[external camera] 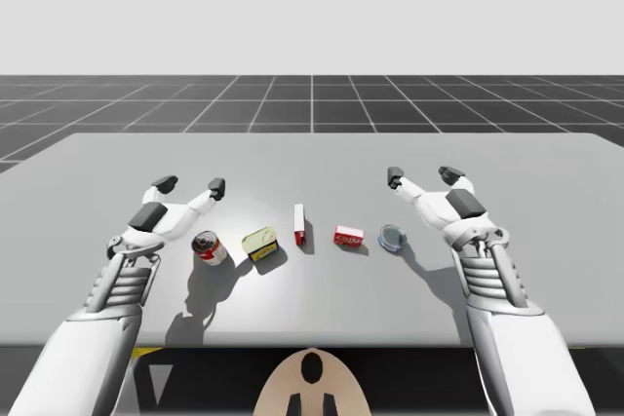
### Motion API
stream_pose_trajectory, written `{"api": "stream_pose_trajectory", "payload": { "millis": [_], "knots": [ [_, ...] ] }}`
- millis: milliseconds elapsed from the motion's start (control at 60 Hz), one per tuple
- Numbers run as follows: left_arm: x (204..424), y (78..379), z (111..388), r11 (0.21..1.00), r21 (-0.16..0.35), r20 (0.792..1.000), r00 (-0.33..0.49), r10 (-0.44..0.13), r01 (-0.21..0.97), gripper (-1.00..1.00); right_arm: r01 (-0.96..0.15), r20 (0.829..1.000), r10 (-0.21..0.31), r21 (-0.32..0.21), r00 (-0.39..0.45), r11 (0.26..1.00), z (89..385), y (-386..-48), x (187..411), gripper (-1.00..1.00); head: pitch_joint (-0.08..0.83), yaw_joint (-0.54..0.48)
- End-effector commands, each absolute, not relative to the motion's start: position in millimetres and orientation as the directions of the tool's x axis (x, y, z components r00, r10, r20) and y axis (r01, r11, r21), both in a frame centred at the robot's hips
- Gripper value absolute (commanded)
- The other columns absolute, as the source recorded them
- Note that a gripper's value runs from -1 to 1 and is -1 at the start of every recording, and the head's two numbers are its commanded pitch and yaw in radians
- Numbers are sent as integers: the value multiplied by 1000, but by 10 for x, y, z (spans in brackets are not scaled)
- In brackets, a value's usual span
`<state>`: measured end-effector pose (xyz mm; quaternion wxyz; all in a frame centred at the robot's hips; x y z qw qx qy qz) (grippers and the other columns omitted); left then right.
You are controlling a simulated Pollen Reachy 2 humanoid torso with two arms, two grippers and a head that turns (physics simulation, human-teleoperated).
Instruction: Pick up the potted meat can and lift it.
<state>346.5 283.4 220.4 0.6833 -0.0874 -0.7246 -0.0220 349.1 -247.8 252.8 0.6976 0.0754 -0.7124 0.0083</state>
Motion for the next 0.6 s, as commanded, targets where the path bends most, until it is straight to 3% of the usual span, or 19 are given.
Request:
{"api": "stream_pose_trajectory", "payload": {
  "millis": [17, 217, 433, 517, 600],
  "knots": [
    [3468, 2837, 2210, 984, -82, 994, -55, 92, 156, -1000, -117, 996, -93, 90, -16, 989, 2539, -2482, 3489, -1000, 549, 56],
    [3469, 2836, 2215, 984, -80, 994, -55, 90, 159, -1000, -123, 996, -87, 85, -11, 989, 2534, -2477, 3485, -1000, 669, 173],
    [3461, 2825, 2225, 982, -78, 995, -53, 89, 169, -1000, -128, 997, -83, 81, -8, 988, 2522, -2450, 3478, -1000, 706, 227],
    [3423, 2803, 2278, 972, -39, 998, -35, 48, 234, -1000, -128, 997, -80, 78, -7, 989, 2514, -2441, 3484, -1000, 699, 224],
    [3357, 2810, 2387, 949, -33, 999, 3, 34, 313, -1000, -127, 997, -78, 77, -5, 989, 2502, -2439, 3491, -1000, 694, 221]
  ]
}}
